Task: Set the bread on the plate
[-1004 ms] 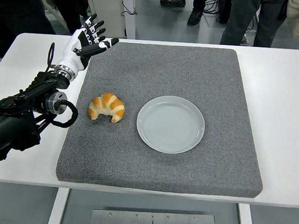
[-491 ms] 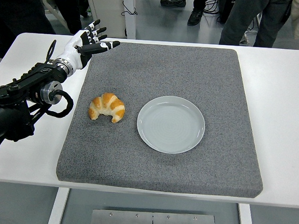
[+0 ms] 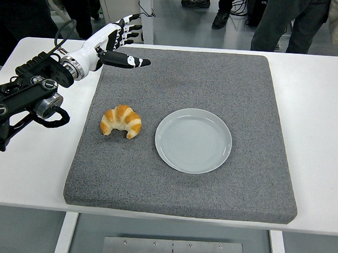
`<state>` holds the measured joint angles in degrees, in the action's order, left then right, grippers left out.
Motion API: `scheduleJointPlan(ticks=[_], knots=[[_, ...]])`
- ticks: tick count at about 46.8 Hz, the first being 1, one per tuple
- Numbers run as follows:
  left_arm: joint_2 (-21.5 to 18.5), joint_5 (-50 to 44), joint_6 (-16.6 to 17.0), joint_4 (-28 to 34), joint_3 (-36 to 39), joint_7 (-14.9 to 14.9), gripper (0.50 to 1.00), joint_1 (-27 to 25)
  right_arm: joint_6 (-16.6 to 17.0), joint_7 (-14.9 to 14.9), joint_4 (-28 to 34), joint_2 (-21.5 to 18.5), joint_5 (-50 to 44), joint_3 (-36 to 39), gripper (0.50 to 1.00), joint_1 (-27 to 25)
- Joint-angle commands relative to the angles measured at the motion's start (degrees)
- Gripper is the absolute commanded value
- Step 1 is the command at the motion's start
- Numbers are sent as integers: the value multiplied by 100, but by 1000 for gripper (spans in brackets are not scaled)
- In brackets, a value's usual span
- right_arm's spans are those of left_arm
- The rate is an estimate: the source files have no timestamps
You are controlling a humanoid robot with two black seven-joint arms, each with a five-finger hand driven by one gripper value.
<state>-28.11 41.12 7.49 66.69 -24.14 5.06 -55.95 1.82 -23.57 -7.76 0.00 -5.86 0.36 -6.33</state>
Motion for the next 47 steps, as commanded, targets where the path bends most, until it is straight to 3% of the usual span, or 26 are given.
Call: scheduleJointPlan(ticks=[1, 8, 16, 29, 47], knots=[[-343, 430, -2, 466, 400, -163, 925, -64, -6, 1, 3, 0, -3, -1, 1000, 0], [-915, 923, -11, 959, 1305, -172, 925, -372, -6, 1, 3, 0, -3, -1, 1000, 0], [-1135, 1222, -11, 1012, 1974, -163, 925, -803, -6, 1, 3, 0, 6, -1, 1000, 0], [-1469, 2285, -11, 1627, 2010, -163, 925, -803, -6, 1, 3, 0, -3, -1, 1000, 0], [-1478, 2725, 227, 1601, 2019, -84, 925, -434, -6, 1, 3, 0, -3, -1, 1000, 0]])
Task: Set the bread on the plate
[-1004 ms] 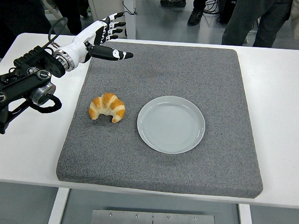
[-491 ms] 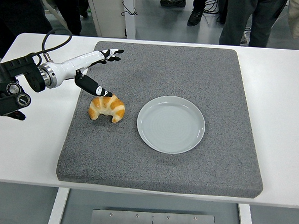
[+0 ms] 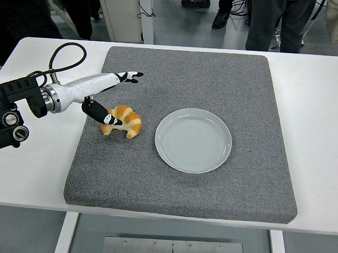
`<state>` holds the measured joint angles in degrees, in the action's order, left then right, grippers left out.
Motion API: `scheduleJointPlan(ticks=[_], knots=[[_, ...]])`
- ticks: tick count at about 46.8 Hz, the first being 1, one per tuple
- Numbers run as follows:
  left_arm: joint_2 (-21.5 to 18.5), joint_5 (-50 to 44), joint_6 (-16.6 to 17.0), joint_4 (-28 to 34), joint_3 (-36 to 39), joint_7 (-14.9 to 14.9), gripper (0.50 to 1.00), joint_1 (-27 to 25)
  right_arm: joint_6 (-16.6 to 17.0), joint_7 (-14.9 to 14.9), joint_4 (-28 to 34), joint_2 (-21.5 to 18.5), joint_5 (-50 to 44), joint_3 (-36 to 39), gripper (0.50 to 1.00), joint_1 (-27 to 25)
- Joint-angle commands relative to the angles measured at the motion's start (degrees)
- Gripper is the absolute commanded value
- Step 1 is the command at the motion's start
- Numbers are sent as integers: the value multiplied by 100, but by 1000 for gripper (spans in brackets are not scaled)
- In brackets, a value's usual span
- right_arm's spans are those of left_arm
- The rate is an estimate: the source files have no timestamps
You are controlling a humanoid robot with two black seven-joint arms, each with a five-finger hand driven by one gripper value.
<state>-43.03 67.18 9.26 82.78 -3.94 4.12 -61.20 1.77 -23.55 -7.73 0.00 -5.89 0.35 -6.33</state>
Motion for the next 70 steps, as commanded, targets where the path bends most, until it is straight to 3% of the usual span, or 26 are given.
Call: scheduleJointPlan(ticks=[1, 13, 23, 58, 70], knots=[[14, 181, 75, -16, -1, 10, 925, 125, -1, 0, 9, 0, 0, 0, 1000, 0], [110, 498, 401, -174, -10, 150, 925, 442, -1, 0, 18, 0, 0, 0, 1000, 0], [146, 498, 453, -341, -1, 159, 925, 512, -1, 0, 18, 0, 0, 0, 1000, 0], [857, 498, 735, -1264, -1, 476, 922, 750, -1, 0, 18, 0, 9, 0, 1000, 0], [1042, 472, 744, -1431, -1, 511, 872, 758, -1, 0, 18, 0, 0, 0, 1000, 0]])
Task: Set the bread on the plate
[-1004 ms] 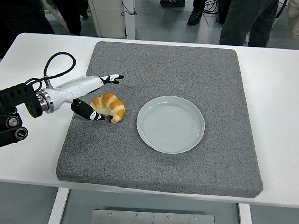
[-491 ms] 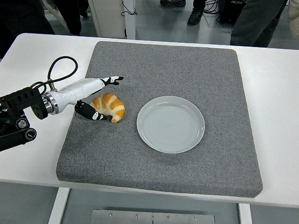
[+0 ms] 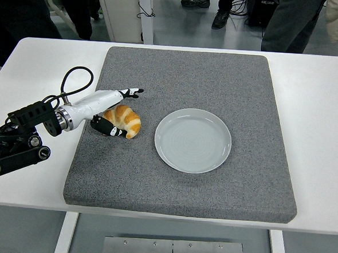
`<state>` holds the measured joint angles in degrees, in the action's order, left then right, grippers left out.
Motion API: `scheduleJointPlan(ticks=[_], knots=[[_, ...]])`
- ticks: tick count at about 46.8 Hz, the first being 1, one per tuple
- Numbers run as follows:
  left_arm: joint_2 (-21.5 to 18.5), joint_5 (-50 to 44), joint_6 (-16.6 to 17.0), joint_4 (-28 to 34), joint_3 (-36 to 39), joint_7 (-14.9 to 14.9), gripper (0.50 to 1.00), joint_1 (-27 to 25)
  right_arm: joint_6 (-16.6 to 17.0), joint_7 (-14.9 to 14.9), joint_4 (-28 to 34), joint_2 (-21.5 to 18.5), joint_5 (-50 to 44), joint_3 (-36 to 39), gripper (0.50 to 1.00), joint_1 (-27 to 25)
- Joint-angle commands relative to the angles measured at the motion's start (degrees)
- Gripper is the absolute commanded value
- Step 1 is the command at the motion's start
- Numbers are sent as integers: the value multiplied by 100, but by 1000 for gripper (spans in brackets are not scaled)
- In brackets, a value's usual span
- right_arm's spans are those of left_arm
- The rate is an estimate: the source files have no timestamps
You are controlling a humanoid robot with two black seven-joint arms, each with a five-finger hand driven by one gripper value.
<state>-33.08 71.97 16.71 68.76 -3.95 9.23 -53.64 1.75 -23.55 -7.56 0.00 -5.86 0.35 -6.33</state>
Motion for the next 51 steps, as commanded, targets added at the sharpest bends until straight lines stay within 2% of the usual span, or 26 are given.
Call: scheduleJointPlan(ticks=[1, 11, 17, 24, 27, 28, 51], knots=[[65, -16, -1, -38, 0, -1, 869, 11, 1, 0, 0, 0, 6, 0, 1000, 0], [100, -34, -1, -56, 0, -1, 795, 73, 1, 0, 0, 0, -3, 0, 1000, 0], [100, -42, -1, -56, 0, -9, 733, 73, 1, 0, 0, 0, -3, 0, 1000, 0], [100, -42, -1, -56, 0, -9, 590, 73, 1, 0, 0, 0, -3, 0, 1000, 0], [91, -42, -1, -56, 0, -9, 509, 64, 1, 0, 0, 0, -3, 0, 1000, 0], [100, -42, -1, -56, 0, -9, 500, 64, 1, 0, 0, 0, 6, 0, 1000, 0], [30, 19, -1, -56, -18, 87, 500, -129, 1, 0, 0, 0, 6, 0, 1000, 0]])
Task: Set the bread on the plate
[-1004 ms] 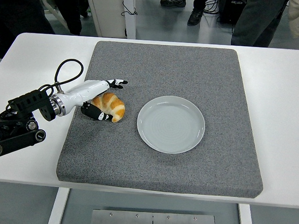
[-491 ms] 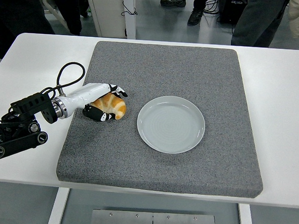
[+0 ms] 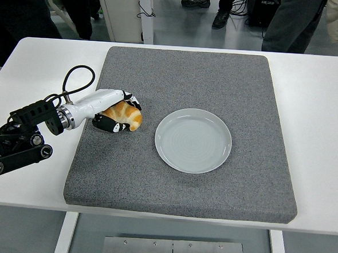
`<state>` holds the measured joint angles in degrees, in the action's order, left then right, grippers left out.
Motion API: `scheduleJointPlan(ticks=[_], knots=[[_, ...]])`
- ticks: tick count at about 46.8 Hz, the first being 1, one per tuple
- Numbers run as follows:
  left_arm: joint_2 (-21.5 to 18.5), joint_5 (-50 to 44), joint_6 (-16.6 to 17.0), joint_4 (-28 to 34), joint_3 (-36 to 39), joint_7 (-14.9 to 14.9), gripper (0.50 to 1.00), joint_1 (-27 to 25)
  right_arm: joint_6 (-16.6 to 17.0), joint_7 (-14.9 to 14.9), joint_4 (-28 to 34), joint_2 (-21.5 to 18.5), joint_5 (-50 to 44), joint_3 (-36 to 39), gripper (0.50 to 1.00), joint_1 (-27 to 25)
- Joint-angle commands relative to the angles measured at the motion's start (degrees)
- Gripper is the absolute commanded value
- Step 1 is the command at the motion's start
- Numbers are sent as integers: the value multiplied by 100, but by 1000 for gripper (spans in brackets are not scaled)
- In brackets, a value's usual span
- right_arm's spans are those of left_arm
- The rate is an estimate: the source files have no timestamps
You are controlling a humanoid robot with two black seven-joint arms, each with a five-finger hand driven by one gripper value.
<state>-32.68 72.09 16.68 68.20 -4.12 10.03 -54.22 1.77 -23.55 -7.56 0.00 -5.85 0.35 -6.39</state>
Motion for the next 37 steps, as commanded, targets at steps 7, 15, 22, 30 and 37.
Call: scheduleJointPlan(ticks=[7, 15, 22, 30, 37], knots=[[-45, 15, 2, -8, 8, 16, 500, -308, -1, 0, 0, 0, -4, 0, 1000, 6], [-186, 6, 2, -17, 17, 16, 500, -686, -1, 0, 0, 0, 5, 0, 1000, 6], [-248, 6, -7, -17, 26, 8, 500, -1020, -1, 0, 0, 0, 5, 0, 1000, -3], [-423, 15, -24, -17, 17, 8, 500, -1293, -1, 0, 0, 0, -4, 0, 1000, -3], [-511, 15, -51, -17, 17, 8, 500, -1592, -1, 0, 0, 0, 5, 0, 1000, 6]])
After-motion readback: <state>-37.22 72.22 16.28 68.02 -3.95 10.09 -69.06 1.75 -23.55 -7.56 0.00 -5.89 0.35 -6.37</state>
